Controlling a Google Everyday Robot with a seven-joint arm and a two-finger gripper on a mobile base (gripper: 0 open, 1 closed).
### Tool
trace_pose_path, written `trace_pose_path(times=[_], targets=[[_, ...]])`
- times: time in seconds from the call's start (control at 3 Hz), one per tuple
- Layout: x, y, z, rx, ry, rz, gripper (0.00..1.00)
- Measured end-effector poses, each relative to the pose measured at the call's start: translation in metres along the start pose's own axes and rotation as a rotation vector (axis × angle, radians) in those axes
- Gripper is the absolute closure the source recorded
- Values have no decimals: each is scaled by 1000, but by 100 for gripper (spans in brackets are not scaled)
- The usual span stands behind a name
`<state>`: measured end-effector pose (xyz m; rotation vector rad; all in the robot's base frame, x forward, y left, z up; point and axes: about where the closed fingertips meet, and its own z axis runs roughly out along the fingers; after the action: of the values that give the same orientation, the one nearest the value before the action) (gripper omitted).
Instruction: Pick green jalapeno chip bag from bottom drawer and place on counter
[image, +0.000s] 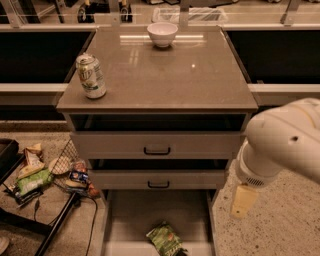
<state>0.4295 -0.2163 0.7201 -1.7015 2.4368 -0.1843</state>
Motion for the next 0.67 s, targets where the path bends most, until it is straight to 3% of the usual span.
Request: trace_pose_path(times=[0.33, 0.67], targets=[[-7, 11, 54, 31, -51, -6, 0], [-7, 11, 54, 31, -51, -6, 0]])
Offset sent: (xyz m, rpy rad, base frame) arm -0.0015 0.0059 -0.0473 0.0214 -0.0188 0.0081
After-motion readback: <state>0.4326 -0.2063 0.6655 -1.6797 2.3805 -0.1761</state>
